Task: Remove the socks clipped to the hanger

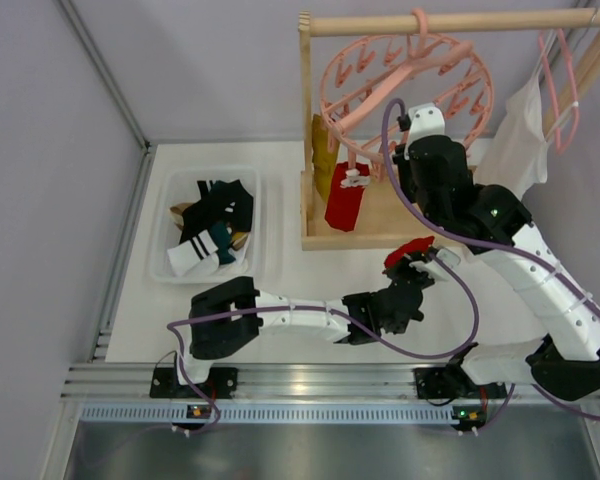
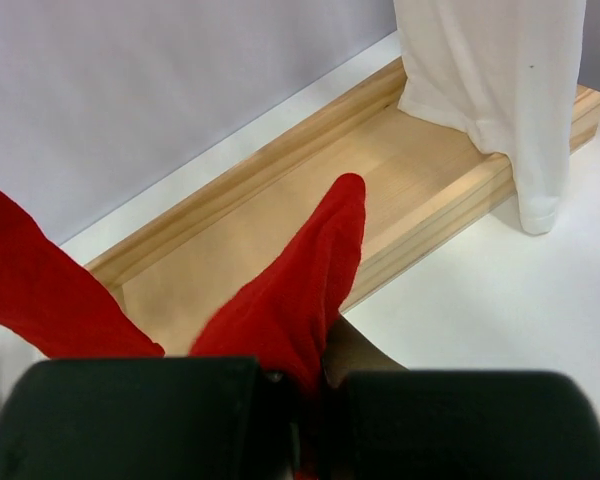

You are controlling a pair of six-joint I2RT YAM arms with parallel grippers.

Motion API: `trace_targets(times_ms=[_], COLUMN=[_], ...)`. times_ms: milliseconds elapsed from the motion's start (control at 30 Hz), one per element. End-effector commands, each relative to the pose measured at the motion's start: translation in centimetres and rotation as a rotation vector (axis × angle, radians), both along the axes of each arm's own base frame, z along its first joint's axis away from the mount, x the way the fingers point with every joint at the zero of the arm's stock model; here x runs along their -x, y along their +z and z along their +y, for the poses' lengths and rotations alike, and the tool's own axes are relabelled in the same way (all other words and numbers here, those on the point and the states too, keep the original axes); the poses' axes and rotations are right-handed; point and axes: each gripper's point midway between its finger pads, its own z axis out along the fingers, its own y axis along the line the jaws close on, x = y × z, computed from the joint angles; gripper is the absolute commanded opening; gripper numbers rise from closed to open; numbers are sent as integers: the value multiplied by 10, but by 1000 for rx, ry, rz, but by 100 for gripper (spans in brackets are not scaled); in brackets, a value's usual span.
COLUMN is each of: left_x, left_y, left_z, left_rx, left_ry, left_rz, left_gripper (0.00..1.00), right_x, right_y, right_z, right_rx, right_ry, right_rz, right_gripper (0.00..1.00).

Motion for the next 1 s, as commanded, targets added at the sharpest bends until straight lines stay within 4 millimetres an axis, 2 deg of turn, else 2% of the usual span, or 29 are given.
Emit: trace_targets(times_ms=[0, 67, 133, 200, 233, 267, 300, 333, 367, 400, 433, 500, 533, 600, 633, 667, 700, 767, 800, 833, 900, 933, 967], left_x=[2, 2, -1, -8, -11, -13, -23, -25, -31, -33, -35, -43, -45, -53, -56, -57, -63, -64, -67, -69, -84, -81, -85], left_y=[-1, -8, -10, -26, -20, -35, -37, -27, -37, -37, -26, -34, -23, -26, -15, -13, -14, 0, 6, 10, 23, 22, 31], left_z=[-1, 8, 20, 35, 47, 61, 75, 90, 108, 118, 130, 158, 170, 196, 208, 216, 233, 253, 270, 276, 313, 316, 316], left_rx=[24, 26, 24, 47, 60, 64, 90, 113, 110, 117, 147, 147, 184, 191, 223, 245, 236, 276, 290, 320, 392, 379, 413], left_ry=[5, 25, 39, 42, 46, 57, 86, 100, 134, 148, 160, 215, 230, 288, 307, 327, 369, 405, 437, 451, 522, 527, 505], left_rz=[7, 22, 49, 113, 140, 178, 196, 199, 217, 228, 232, 269, 272, 307, 310, 324, 337, 345, 346, 357, 377, 384, 406], left_gripper=[0, 0, 0, 0, 0, 0, 0, 0, 0, 0, 0, 0, 0, 0, 0, 0, 0, 0, 0, 0, 0, 0, 0], right_x=[2, 4, 7, 8, 10, 11, 12, 13, 14, 14, 17, 21, 26, 30, 36, 38, 40, 49, 52, 59, 68, 68, 73], right_y=[19, 20, 20, 17, 21, 20, 19, 20, 20, 17, 20, 16, 19, 14, 18, 18, 14, 17, 14, 18, 15, 15, 17], right_z=[-2, -3, -3, -4, -5, -6, -8, -11, -13, -15, -18, -17, -20, -18, -20, -22, -22, -27, -28, -33, -37, -37, -40], right_rx=[-49, -55, -66, -72, -87, -90, -90, -97, -100, -97, -114, -125, -141, -156, -173, -176, -177, -200, -205, -221, -241, -241, -249], right_ry=[-3, 0, 10, 18, 20, 23, 23, 21, 19, 17, 15, 39, 44, 65, 75, 80, 90, 95, 100, 105, 125, 125, 130], right_rz=[-70, -71, -78, -76, -87, -86, -87, -90, -92, -86, -98, -89, -99, -91, -103, -106, -101, -120, -118, -135, -153, -153, -166], right_gripper=[7, 12, 30, 32, 33, 37, 39, 43, 51, 54, 57, 66, 68, 74, 76, 81, 82, 85, 87, 92, 99, 99, 99])
